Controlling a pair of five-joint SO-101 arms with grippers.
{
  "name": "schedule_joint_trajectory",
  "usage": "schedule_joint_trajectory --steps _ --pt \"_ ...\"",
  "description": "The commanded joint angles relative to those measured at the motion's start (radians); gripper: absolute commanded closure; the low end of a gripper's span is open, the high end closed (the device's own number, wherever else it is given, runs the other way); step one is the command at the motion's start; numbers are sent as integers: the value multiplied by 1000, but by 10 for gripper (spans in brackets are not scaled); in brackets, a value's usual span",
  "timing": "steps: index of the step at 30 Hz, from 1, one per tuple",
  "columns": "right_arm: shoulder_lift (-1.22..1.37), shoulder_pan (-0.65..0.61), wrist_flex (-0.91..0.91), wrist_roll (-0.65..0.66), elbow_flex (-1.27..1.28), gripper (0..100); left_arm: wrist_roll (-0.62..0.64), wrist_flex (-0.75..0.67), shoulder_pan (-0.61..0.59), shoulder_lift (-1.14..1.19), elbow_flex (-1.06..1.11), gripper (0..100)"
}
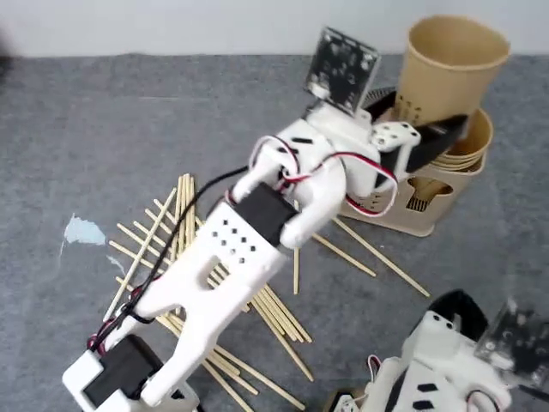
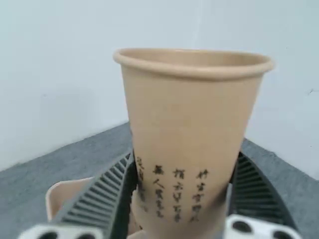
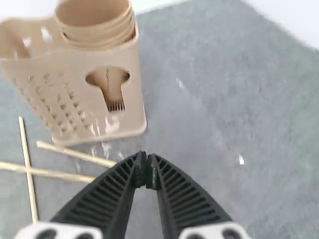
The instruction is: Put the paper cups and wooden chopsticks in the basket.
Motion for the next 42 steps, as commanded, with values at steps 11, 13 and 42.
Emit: schedule_joint_trajectory --steps 11,13,42 --pt "-24 -188 -59 -106 137 991 9 -275 37 176 5 783" --pt "-24 -199 -59 -106 137 991 9 -290 43 198 -8 782" --pt "-24 -199 -56 -107 137 991 11 -190 -12 488 -335 734"
